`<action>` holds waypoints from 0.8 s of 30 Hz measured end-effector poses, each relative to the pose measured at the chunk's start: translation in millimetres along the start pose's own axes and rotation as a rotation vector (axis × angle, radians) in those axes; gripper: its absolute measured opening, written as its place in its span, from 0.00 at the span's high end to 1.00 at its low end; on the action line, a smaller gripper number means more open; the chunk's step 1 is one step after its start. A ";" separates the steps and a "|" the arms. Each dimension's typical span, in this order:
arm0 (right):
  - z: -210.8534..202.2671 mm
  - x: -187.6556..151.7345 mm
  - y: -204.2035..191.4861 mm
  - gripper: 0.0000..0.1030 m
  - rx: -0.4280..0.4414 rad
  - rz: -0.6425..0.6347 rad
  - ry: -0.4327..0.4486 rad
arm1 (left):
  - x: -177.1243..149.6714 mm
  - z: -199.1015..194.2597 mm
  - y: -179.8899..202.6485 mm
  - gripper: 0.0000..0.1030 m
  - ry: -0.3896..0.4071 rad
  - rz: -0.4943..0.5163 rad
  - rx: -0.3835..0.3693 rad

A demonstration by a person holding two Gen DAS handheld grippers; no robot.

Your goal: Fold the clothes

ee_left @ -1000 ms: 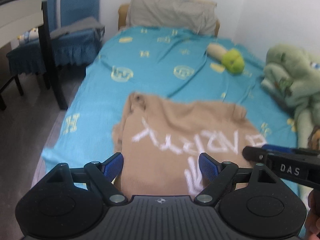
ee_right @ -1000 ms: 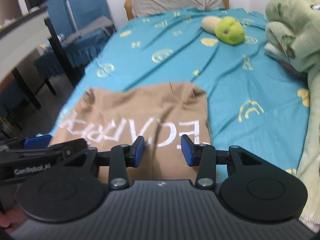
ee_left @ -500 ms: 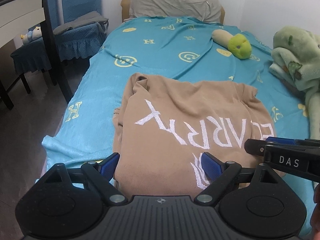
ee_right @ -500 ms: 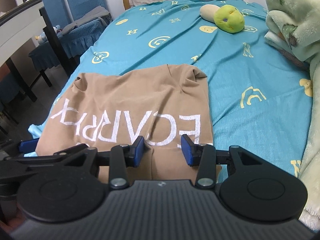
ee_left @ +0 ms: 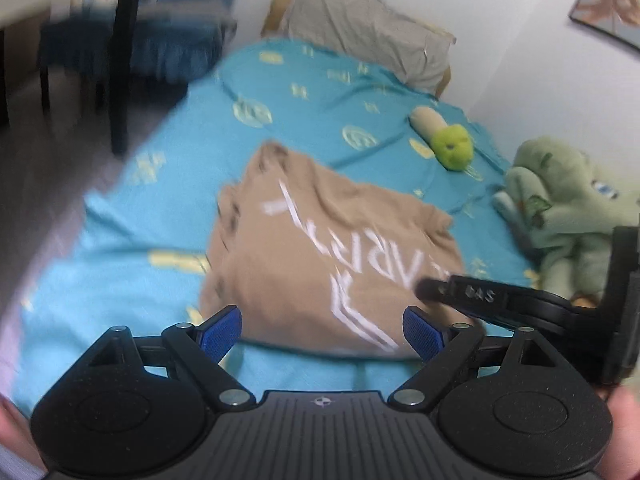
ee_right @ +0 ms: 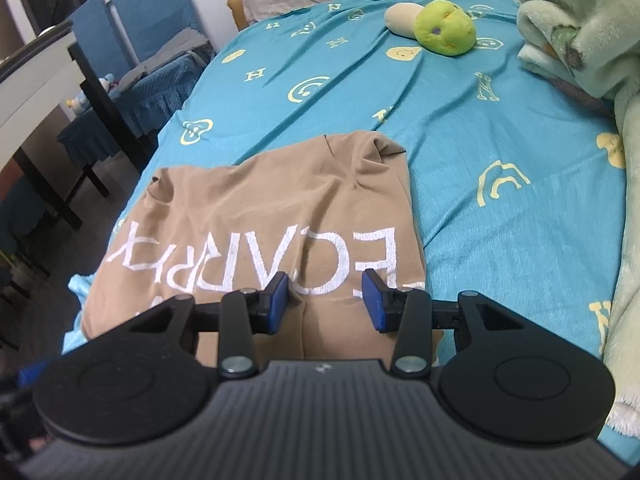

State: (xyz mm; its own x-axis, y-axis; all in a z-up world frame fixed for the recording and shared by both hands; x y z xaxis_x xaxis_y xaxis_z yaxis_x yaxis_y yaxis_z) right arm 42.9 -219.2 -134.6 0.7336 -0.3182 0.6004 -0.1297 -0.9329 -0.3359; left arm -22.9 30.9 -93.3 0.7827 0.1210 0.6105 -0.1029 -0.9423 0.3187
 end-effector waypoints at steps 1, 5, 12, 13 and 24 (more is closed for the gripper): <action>0.0 -0.1 0.1 0.58 0.000 0.002 0.001 | -0.2 4.6 -3.8 0.13 -0.022 -0.035 -0.025; 0.5 0.1 1.1 0.58 0.000 0.012 0.002 | -1.9 26.8 -23.7 0.13 -0.094 -0.206 -0.112; 1.2 1.2 6.9 0.58 0.015 0.073 0.004 | -5.8 52.3 -64.9 0.19 -0.093 -0.530 -0.151; 0.8 1.5 8.5 0.58 0.021 0.089 0.004 | -5.4 49.9 -68.4 0.19 -0.062 -0.561 -0.172; -5.7 5.2 24.9 0.58 0.087 0.259 0.014 | -11.1 61.6 -74.5 0.34 -0.019 -0.638 -0.205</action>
State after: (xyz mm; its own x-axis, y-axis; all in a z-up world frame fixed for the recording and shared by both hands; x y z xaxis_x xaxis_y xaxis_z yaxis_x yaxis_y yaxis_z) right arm 39.8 -245.1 -135.7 0.6739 -0.5475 0.4961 -0.2535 -0.8020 -0.5408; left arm 13.9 80.5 -168.5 0.7393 0.6274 0.2444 0.2707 -0.6094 0.7452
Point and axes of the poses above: each gripper's, at about its wrist camera, not at the fingertips, and z roughly the way its jaws point, y to its right, x to its top, the point moved 1 cm from there along z, roughly the way its jaws point, and after that the axes turned 7 degrees about z, right-handed, at the moved point
